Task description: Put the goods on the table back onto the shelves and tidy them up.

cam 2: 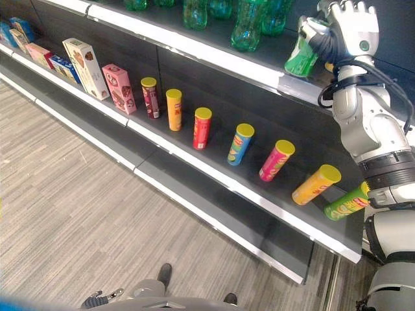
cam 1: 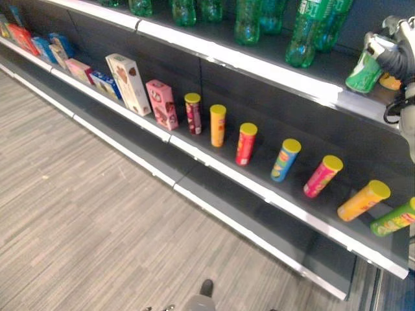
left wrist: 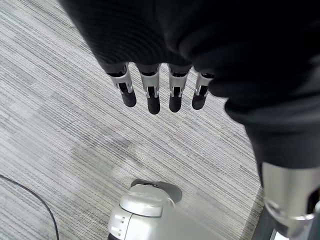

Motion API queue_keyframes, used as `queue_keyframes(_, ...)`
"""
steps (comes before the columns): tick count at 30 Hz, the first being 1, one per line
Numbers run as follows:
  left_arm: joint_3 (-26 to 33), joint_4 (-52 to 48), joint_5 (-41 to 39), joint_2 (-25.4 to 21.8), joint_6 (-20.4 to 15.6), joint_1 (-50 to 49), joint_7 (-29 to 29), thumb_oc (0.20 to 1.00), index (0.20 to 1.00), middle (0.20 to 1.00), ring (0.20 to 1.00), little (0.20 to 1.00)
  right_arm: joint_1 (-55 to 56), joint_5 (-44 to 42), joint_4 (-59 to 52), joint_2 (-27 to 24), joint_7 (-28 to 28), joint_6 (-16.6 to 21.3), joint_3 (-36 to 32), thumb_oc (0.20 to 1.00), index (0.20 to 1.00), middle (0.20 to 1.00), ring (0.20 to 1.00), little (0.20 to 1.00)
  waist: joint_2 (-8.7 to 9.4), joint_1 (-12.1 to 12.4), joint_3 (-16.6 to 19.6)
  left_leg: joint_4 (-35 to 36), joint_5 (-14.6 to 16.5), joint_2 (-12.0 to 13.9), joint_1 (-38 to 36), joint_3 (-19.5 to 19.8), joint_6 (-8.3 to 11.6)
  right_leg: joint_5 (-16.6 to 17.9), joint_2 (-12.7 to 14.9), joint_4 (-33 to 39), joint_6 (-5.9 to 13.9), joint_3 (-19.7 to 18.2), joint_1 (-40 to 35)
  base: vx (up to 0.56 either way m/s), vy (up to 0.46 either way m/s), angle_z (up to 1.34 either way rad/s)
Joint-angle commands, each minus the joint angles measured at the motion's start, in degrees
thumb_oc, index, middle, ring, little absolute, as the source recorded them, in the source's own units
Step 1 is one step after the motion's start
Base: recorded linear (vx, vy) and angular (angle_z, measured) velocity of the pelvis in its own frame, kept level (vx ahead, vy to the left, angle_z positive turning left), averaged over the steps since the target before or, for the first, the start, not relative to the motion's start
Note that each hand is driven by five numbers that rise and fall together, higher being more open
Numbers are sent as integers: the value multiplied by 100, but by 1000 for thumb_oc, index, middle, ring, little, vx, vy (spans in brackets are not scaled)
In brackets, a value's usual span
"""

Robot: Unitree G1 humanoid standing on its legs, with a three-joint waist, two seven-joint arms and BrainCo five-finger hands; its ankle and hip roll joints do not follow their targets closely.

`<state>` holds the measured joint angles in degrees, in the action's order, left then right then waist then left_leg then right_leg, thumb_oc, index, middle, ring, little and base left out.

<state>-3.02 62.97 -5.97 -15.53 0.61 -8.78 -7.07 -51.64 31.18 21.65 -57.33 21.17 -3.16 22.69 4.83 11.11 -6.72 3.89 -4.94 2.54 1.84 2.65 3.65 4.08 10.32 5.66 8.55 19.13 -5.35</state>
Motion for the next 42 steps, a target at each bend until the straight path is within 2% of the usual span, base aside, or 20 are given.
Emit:
queue_keyframes(1,-325,264,129,-214,-47,167,-114,1000,1000,1000,1000,1000,-546,155,285,-172,310,-73,296,200,200,200,200,200,52,57,235,-223,561,86,75,-28,178,-572,119,-249,73,-19,-76,0,0,0)
queue_keyframes(13,-392,237,208,-238,-67,153,-153,1000,1000,1000,1000,1000,-418,193,783,-256,452,-215,276,200,200,200,200,200,78,7,258,-147,598,93,-4,-62,147,-549,140,-242,92,-41,-72,0,0,0)
queue_keyframes(42,-493,134,160,-244,-105,119,-140,1000,1000,1000,1000,1000,-847,697,1852,-118,434,-521,961,200,200,200,200,200,125,47,259,-84,622,85,-46,-77,147,-502,162,-220,113,-81,-44,0,0,0)
